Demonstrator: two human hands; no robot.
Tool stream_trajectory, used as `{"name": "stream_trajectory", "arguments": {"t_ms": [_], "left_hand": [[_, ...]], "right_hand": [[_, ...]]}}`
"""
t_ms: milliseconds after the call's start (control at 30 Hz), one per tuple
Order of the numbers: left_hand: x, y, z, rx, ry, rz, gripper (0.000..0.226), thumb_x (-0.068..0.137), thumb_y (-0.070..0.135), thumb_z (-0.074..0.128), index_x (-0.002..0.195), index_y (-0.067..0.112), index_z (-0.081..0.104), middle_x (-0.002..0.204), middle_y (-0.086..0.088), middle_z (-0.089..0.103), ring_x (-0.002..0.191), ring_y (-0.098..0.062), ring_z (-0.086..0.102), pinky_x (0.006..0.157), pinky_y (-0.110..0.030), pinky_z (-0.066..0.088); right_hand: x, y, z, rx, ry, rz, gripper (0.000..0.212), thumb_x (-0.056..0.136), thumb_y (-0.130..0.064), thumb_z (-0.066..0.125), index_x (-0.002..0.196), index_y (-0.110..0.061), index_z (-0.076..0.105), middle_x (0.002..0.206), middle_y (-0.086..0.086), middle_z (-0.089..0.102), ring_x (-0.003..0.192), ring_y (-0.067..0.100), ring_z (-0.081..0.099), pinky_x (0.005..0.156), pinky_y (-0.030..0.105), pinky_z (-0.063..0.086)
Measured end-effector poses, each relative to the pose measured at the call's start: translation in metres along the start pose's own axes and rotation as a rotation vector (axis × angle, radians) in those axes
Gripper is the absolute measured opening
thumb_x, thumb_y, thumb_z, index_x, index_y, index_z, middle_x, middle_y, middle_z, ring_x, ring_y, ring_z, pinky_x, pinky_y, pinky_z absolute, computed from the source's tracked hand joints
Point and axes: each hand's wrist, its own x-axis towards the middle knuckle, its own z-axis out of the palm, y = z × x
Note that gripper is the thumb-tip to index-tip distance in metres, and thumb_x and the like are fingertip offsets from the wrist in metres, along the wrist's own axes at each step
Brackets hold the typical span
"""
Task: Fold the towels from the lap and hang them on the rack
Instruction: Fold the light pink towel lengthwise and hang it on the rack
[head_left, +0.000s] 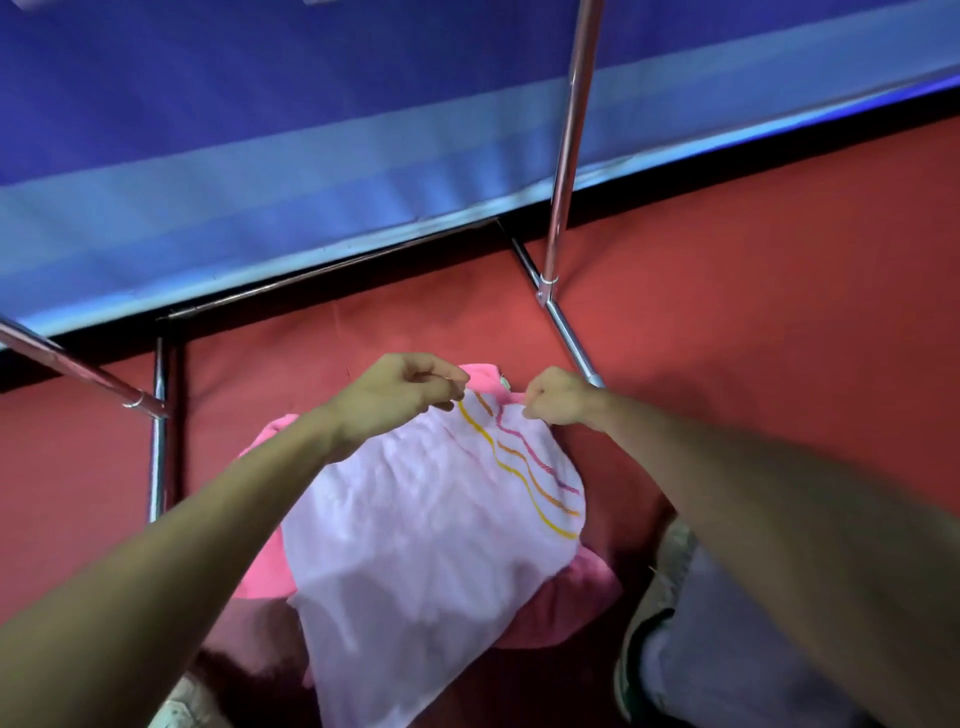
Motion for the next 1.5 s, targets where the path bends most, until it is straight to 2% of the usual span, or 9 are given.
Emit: {"name": "stream_trajectory", "arguments": {"t_ms": [133,367,467,667,833,1000,1133,1267,1500], "left_hand": [[-0.031,0.022,-0.017,0.051,0.223,0.105,0.021,0.087,0.0,0.058,0.094,0.019,0.062,0.089,-0.001,0.068,0.075,-0.011,0.067,0.072,-0.019,0.047],[-0.124,0.065,-0.062,0.149,0.368,0.18,0.028,0.086,0.001,0.061,0.108,0.017,0.057,0.107,-0.005,0.064,0.098,-0.019,0.061,0.09,-0.028,0.046],[-0.161,0.072,-0.075,-0.016,0.403,0.176,0.026,0.088,0.0,0.059,0.109,0.014,0.058,0.109,-0.006,0.066,0.102,-0.021,0.062,0.096,-0.034,0.045],[-0.201,0.086,-0.092,-0.461,0.604,0.242,0.033,0.092,-0.005,0.047,0.123,0.004,0.053,0.114,-0.014,0.064,0.092,-0.026,0.065,0.092,-0.039,0.05],[-0.209,0.097,-0.098,-0.287,0.523,0.334,0.045,0.089,-0.012,0.047,0.129,0.008,0.045,0.116,-0.005,0.065,0.096,-0.013,0.062,0.08,-0.017,0.05],[-0.214,0.092,-0.089,-0.129,0.587,0.354,0.051,0.085,-0.003,0.057,0.133,0.012,0.047,0.093,-0.005,0.065,0.085,-0.017,0.062,0.083,-0.036,0.051],[-0.22,0.092,-0.083,0.112,0.631,0.387,0.023,0.077,0.012,0.069,0.1,0.017,0.069,0.078,-0.002,0.065,0.068,-0.01,0.054,0.066,-0.03,0.046],[-0.221,0.092,-0.084,0.308,0.637,0.381,0.012,0.08,0.029,0.073,0.078,0.02,0.066,0.063,0.002,0.056,0.059,-0.01,0.046,0.059,-0.027,0.038],[-0.217,0.088,-0.084,0.445,0.683,0.23,0.033,0.086,0.042,0.062,0.079,0.009,0.061,0.09,-0.004,0.062,0.084,-0.02,0.059,0.074,-0.032,0.044]], "right_hand": [[-0.034,-0.049,-0.025,0.067,0.08,-0.171,0.025,0.085,-0.013,0.062,0.108,-0.006,0.069,0.098,0.009,0.065,0.087,0.018,0.053,0.083,0.03,0.047],[-0.123,-0.149,-0.058,0.098,0.164,-0.524,0.019,0.082,-0.002,0.058,0.091,-0.014,0.07,0.073,-0.003,0.061,0.064,0.006,0.05,0.053,0.013,0.039],[-0.168,-0.185,-0.073,0.059,0.177,-0.668,0.019,0.085,0.0,0.058,0.099,-0.002,0.07,0.072,-0.008,0.058,0.061,-0.003,0.047,0.053,0.003,0.036],[-0.217,-0.218,-0.079,0.265,0.223,-0.916,0.013,0.087,0.0,0.059,0.088,-0.01,0.068,0.079,-0.004,0.063,0.06,-0.01,0.052,0.066,0.007,0.041],[-0.227,-0.231,-0.08,0.439,0.308,-1.046,0.017,0.086,0.002,0.059,0.083,-0.013,0.066,0.076,-0.006,0.064,0.07,-0.002,0.057,0.072,0.013,0.045],[-0.236,-0.232,-0.082,0.49,0.38,-1.136,0.018,0.084,0.004,0.062,0.081,-0.014,0.066,0.075,-0.007,0.065,0.07,-0.001,0.058,0.072,0.013,0.045],[-0.241,-0.223,-0.077,0.372,0.534,-1.136,0.024,0.081,-0.003,0.063,0.076,-0.026,0.064,0.076,-0.008,0.063,0.066,0.005,0.053,0.068,0.015,0.041],[-0.242,-0.214,-0.08,0.345,0.698,-1.079,0.023,0.081,-0.006,0.063,0.073,-0.028,0.064,0.075,-0.01,0.063,0.067,0.004,0.054,0.07,0.017,0.042],[-0.245,-0.207,-0.092,0.602,0.757,-1.007,0.017,0.081,0.002,0.057,0.077,-0.011,0.066,0.076,-0.007,0.066,0.077,0.02,0.061,0.075,0.026,0.048]]}}
